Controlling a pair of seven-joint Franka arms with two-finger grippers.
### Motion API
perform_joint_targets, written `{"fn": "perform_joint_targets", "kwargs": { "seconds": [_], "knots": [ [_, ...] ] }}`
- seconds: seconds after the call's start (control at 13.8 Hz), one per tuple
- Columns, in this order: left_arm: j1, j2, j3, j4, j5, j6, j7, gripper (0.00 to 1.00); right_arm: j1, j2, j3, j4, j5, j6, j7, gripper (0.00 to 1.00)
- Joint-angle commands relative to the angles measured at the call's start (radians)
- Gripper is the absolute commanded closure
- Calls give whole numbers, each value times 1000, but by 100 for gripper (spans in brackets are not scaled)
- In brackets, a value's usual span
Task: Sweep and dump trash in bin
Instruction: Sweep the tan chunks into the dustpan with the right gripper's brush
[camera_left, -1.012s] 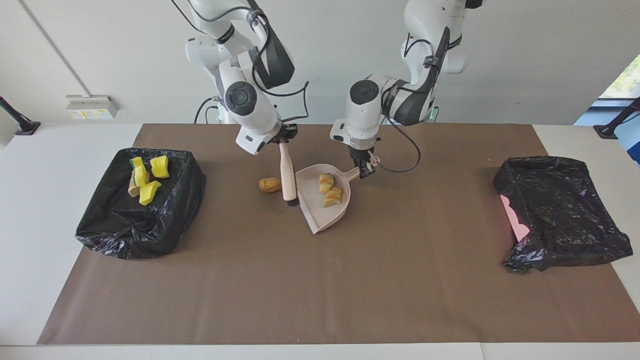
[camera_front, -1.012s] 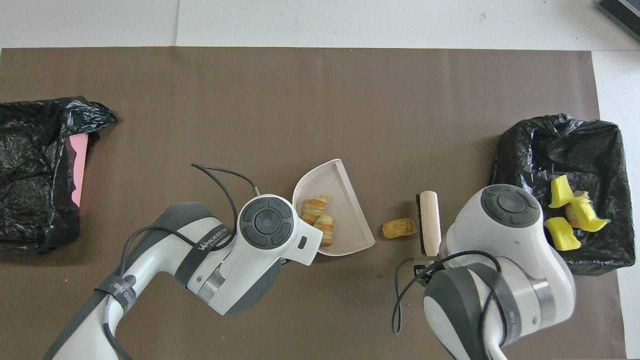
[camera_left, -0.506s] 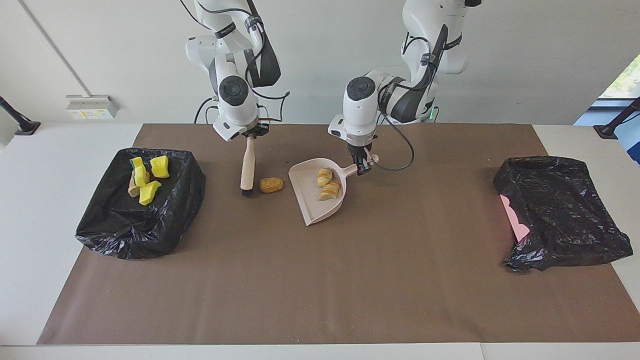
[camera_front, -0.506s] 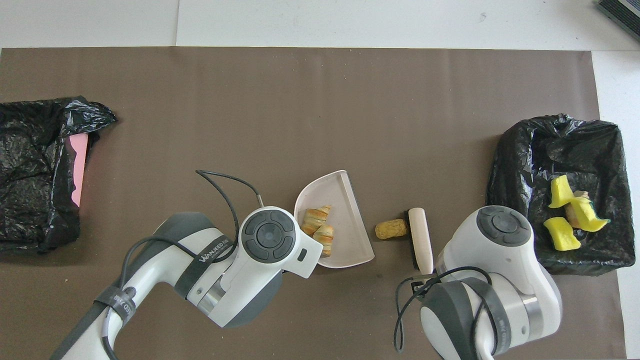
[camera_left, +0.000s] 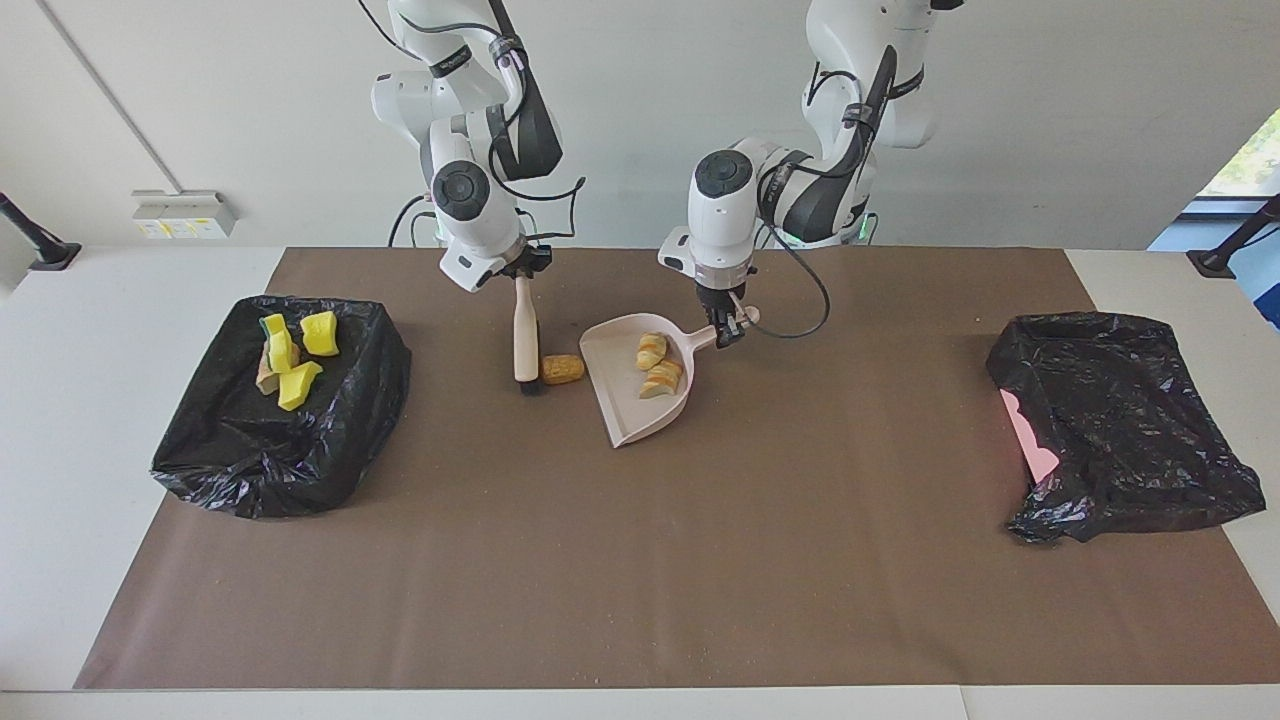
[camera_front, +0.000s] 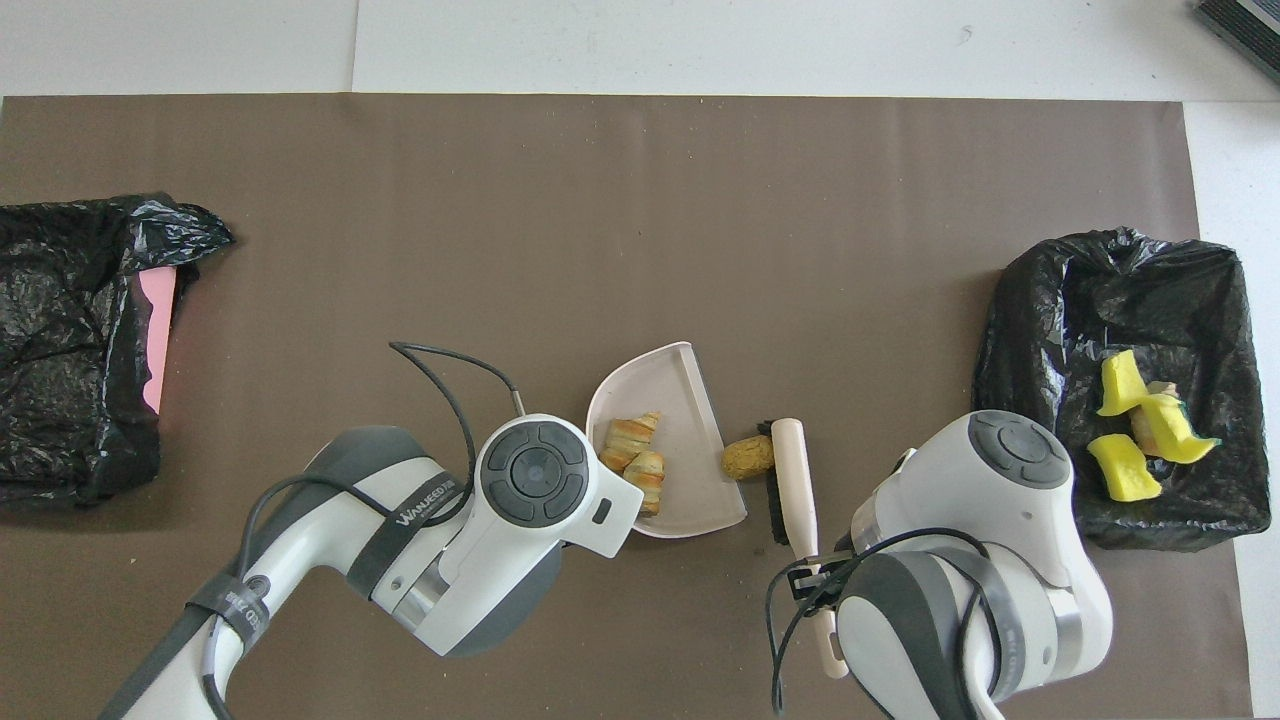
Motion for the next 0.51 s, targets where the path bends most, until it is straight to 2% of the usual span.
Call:
{"fn": "perform_joint_targets", "kwargs": {
  "seconds": [0.0,0.14,0.43],
  "knots": [
    [0,-31,8,-39,-9,29,19,100,4,15,4,29,115,9,-30,100],
    [10,-28,8,-36,-9,29,31,100,4,18,-1,67,92,-3,12,100],
    [62,-20,17,21,-9,8,95,100,14,-55,0,144,-168,-107,247,100]
  ]
}}
